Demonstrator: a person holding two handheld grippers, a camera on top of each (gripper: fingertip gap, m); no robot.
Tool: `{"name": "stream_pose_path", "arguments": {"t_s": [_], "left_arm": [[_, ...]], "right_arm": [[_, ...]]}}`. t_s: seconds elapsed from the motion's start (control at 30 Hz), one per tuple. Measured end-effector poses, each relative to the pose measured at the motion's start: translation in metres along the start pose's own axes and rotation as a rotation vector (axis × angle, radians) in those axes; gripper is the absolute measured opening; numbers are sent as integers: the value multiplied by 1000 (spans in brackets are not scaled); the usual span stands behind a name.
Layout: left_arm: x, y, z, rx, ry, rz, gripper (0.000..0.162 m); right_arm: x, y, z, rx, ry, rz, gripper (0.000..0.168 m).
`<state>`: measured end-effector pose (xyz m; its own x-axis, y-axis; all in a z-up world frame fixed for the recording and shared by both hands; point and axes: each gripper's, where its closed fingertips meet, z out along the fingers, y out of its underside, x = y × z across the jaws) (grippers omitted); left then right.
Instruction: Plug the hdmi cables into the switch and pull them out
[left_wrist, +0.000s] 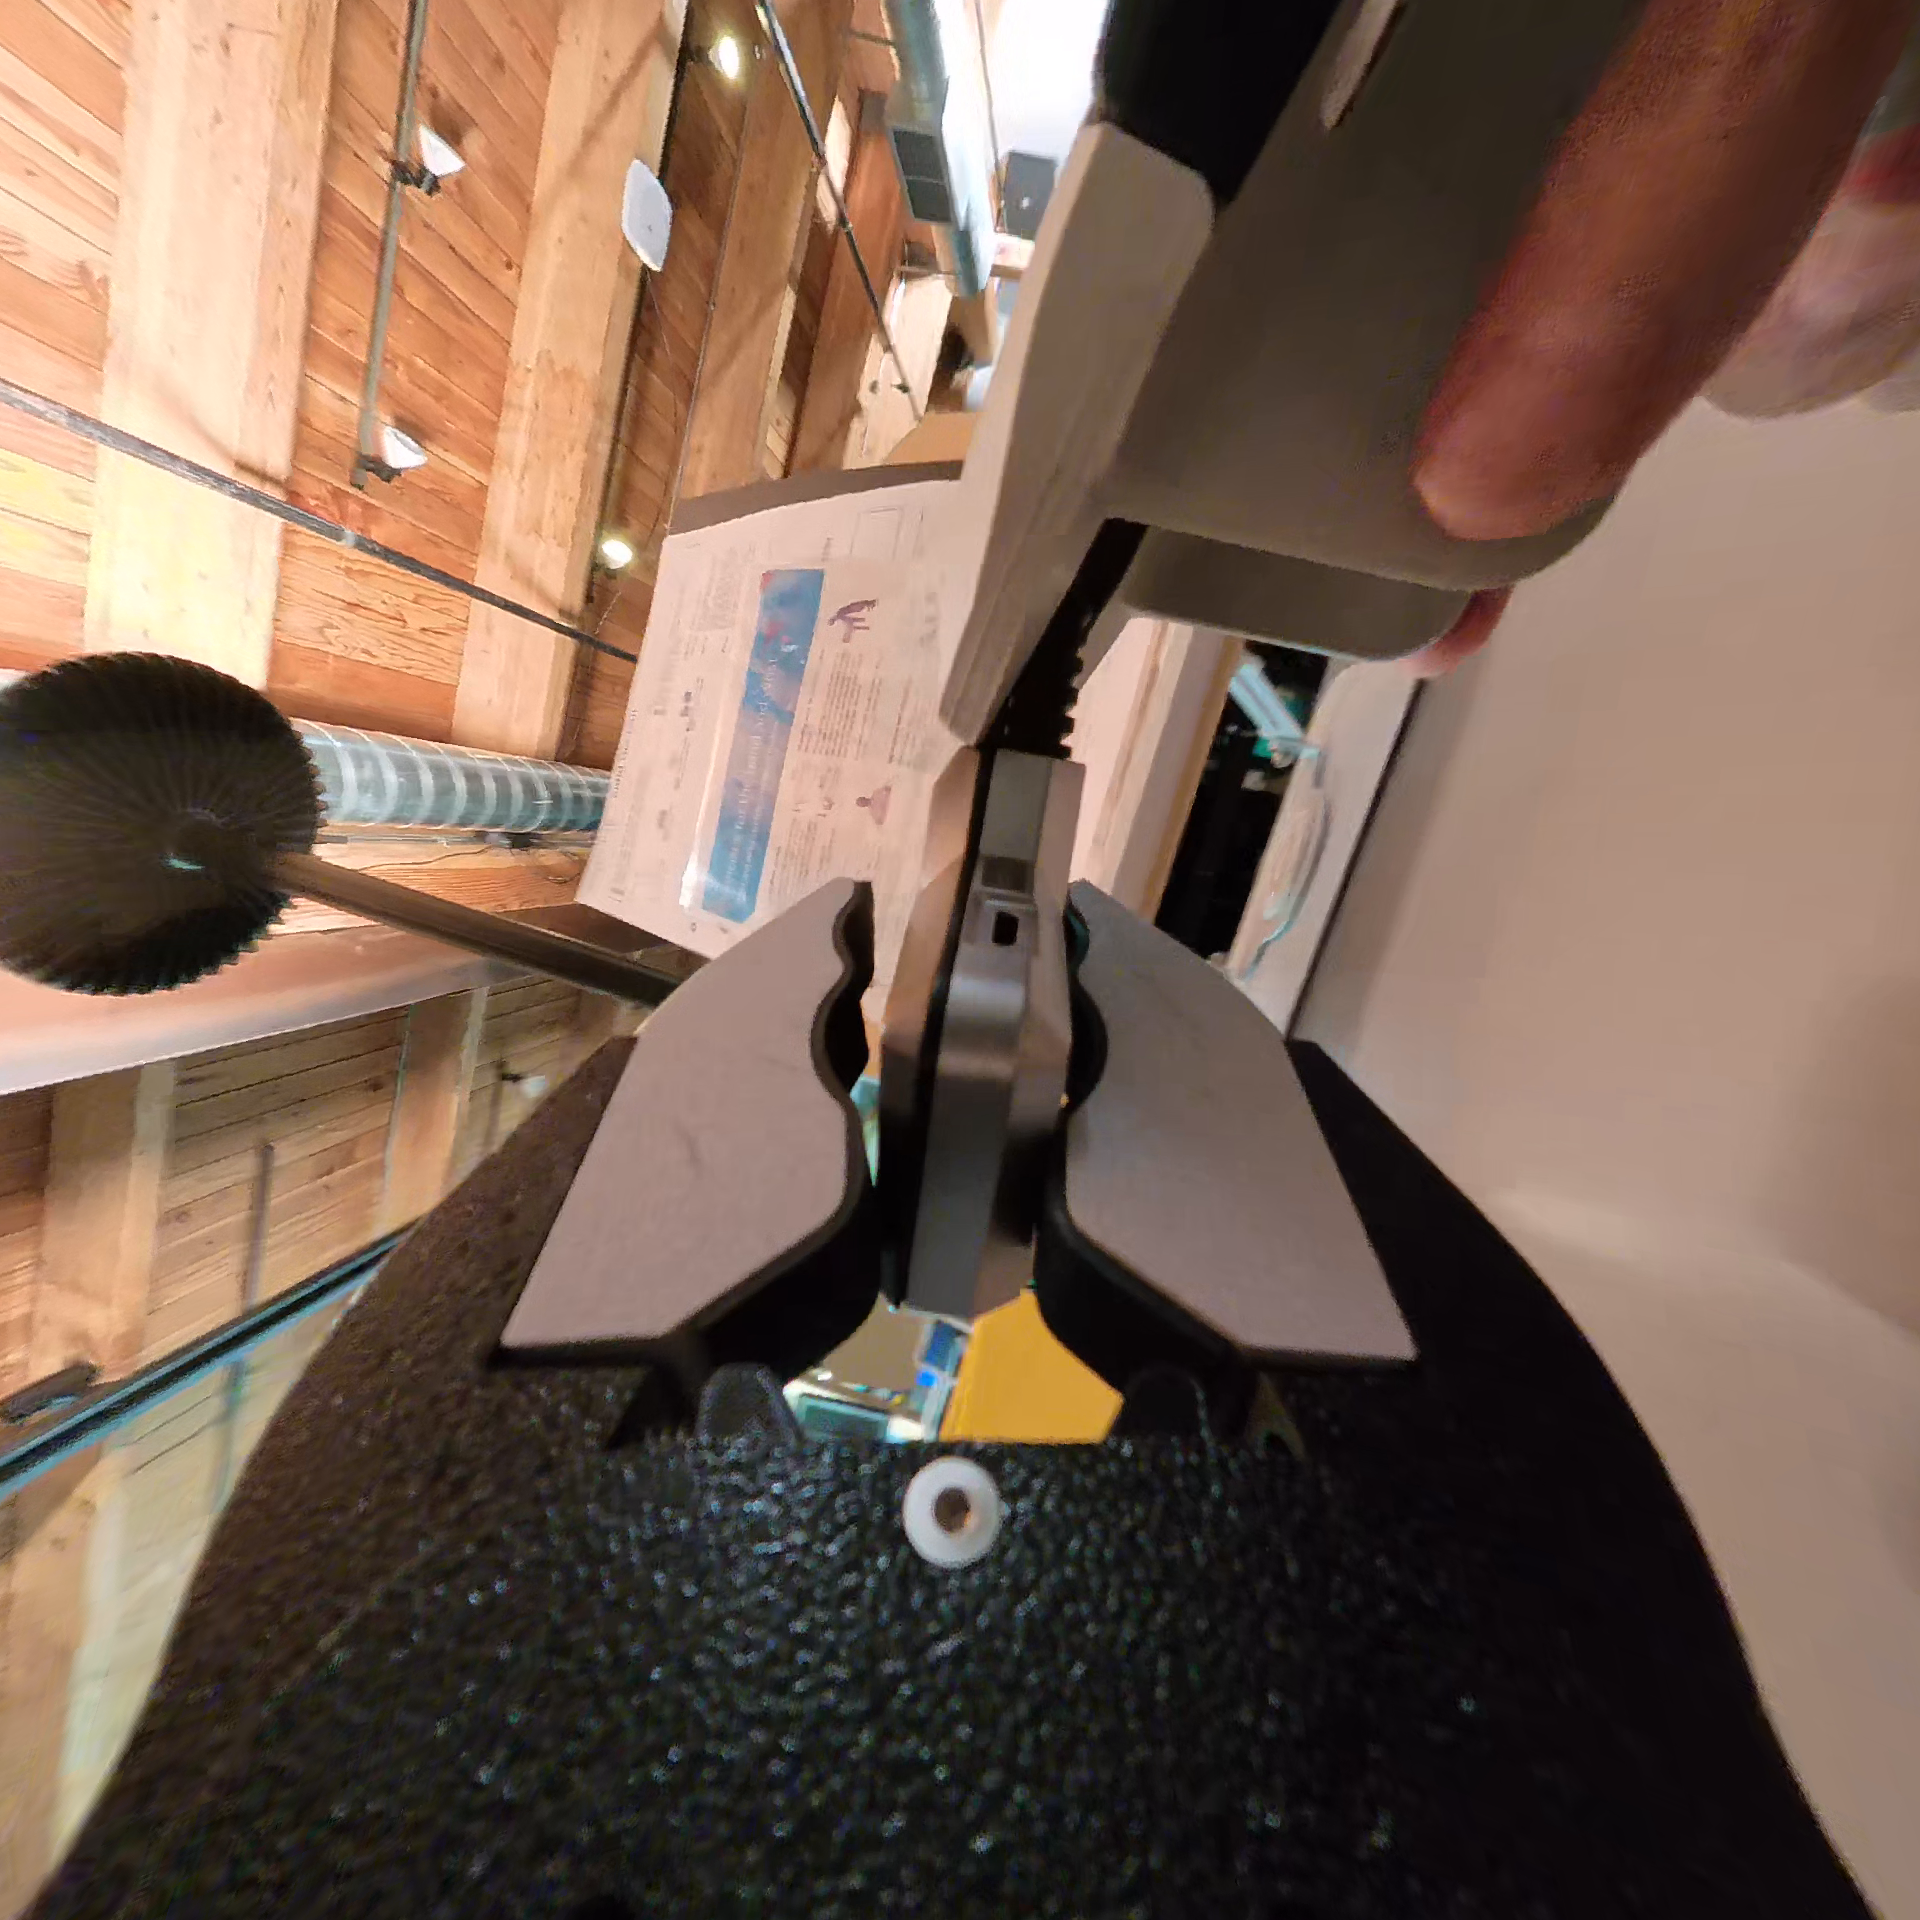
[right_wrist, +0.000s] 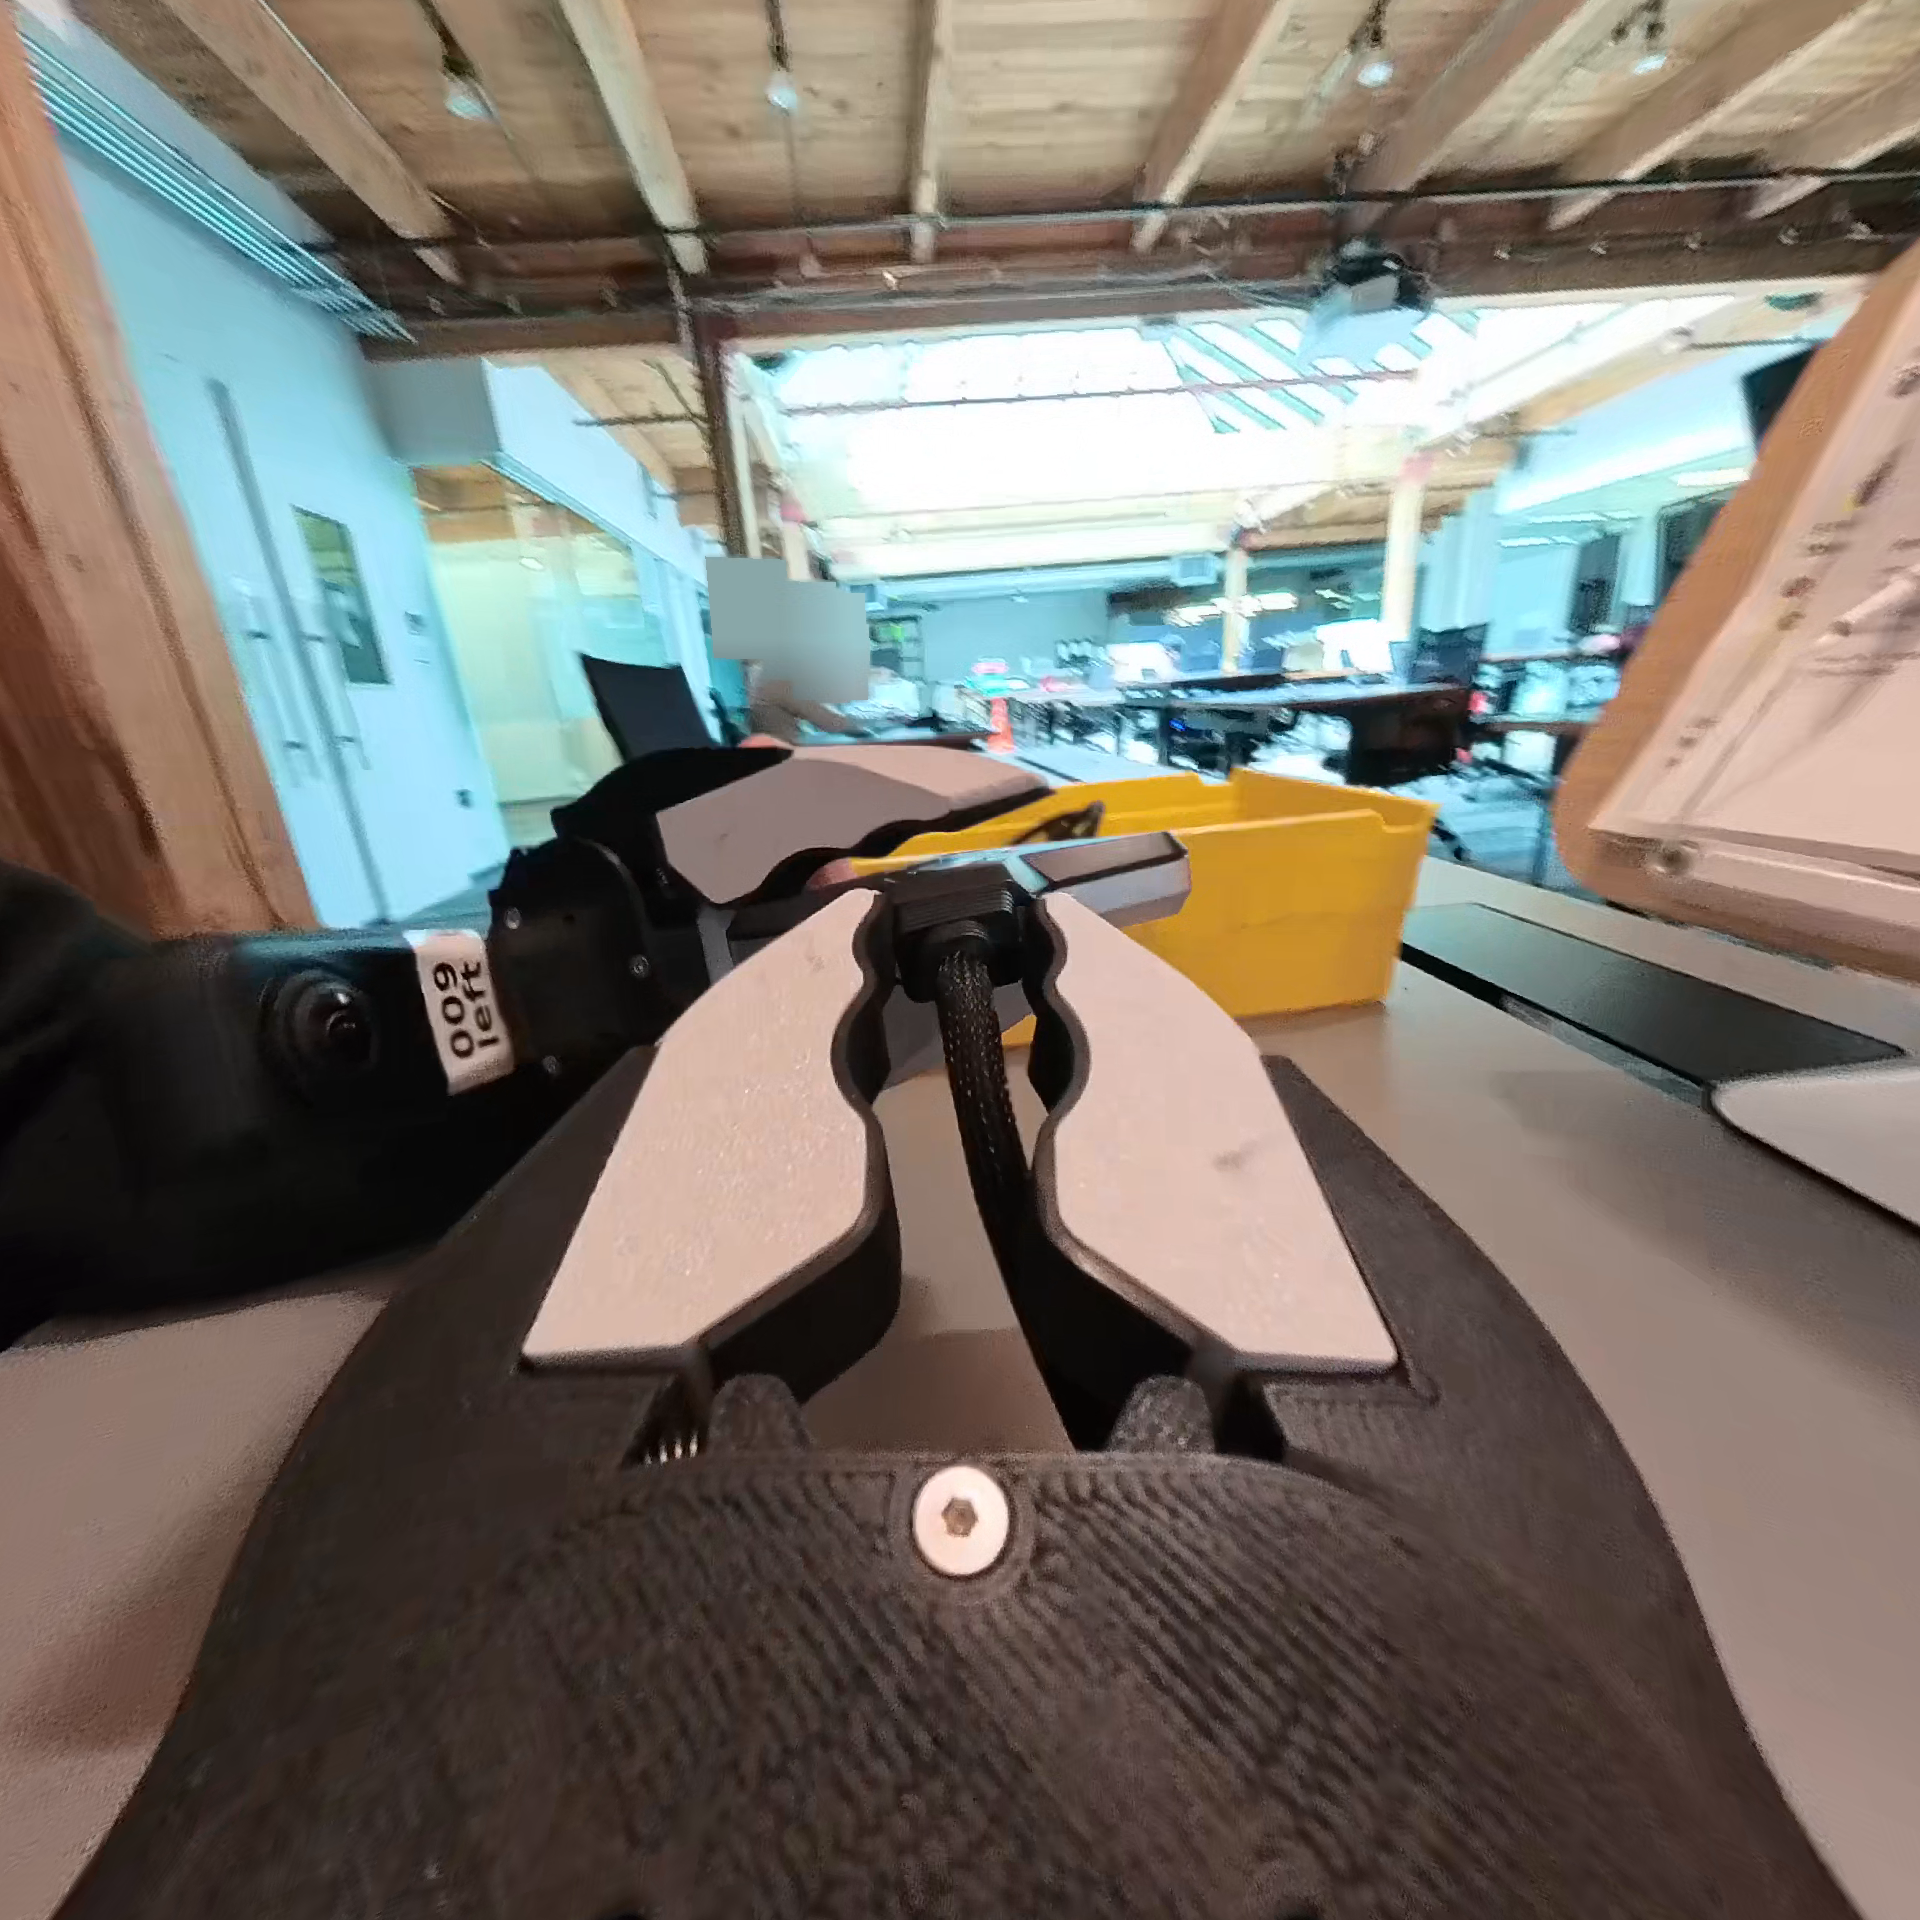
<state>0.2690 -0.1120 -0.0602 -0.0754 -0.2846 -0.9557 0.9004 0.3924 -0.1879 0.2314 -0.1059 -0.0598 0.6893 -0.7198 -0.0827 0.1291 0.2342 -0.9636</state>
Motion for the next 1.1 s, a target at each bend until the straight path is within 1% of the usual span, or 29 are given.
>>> {"name": "stream_pose_path", "arguments": {"t_s": [0.03, 0.07, 0.13, 0.2, 0.23, 0.3, 0.37, 0.4, 0.43, 0.5, 0.57, 0.63, 0.67, 0.73, 0.8, 0.83, 0.87, 0.9, 0.97, 1.0, 1.1], "left_arm": [[6, 0, 0, 1, 46, -36, 33], [11, -2, 0, 11, 98, -73, 35], [17, -14, -6, 56, 192, -153, 39], [10, -21, -16, 79, 251, -261, 53], [3, -19, -22, 67, 275, -323, 60], [-18, 1, -35, -10, 283, -472, 57], [-49, 36, -49, -119, 234, -621, 52], [-65, 55, -55, -163, 222, -672, 47], [-76, 74, -61, -204, 240, -686, 47], [-83, 125, -68, -342, 332, -614, 48], [-79, 176, -66, -448, 447, -468, 59], [-76, 211, -56, -442, 487, -268, 52], [-66, 224, -53, -433, 541, -169, 48], [-42, 247, -50, -484, 657, -18, 43], [-23, 253, -44, -505, 709, 21, 38], [-17, 249, -40, -486, 720, 4, 32], [-15, 247, -37, -485, 721, 2, 16], [-20, 251, -36, -513, 703, 33, 14], [-47, 261, -34, -579, 624, 99, 10], [-64, 265, -36, -609, 580, 95, 9], [-111, 273, -44, -660, 454, -17, 6]], "right_arm": [[-1, 0, -3, -14, 44, -19, 25], [-4, 0, -7, -22, 75, -41, 24], [-6, -3, -16, 1, 108, -11, 24], [-4, -13, -29, 91, 117, 49, 24], [-3, -20, -36, 135, 111, 70, 24], [1, -28, -43, 195, 102, 99, 24], [3, -26, -42, 189, 90, 103, 24], [2, -24, -39, 180, 78, 106, 24], [2, -22, -37, 169, 71, 102, 24], [2, -20, -34, 160, 56, 102, 24], [2, -19, -32, 158, 49, 101, 24], [1, -18, -30, 154, 39, 103, 24], [2, -18, -30, 152, 39, 104, 24], [2, -18, -29, 152, 38, 103, 24], [1, -18, -29, 152, 31, 105, 24], [1, -17, -29, 150, 32, 101, 24], [0, -17, -29, 145, 30, 99, 24], [0, -17, -29, 143, 31, 97, 24], [1, -17, -29, 148, 36, 96, 24], [1, -17, -29, 149, 36, 99, 24], [2, -17, -29, 149, 34, 101, 24]]}}
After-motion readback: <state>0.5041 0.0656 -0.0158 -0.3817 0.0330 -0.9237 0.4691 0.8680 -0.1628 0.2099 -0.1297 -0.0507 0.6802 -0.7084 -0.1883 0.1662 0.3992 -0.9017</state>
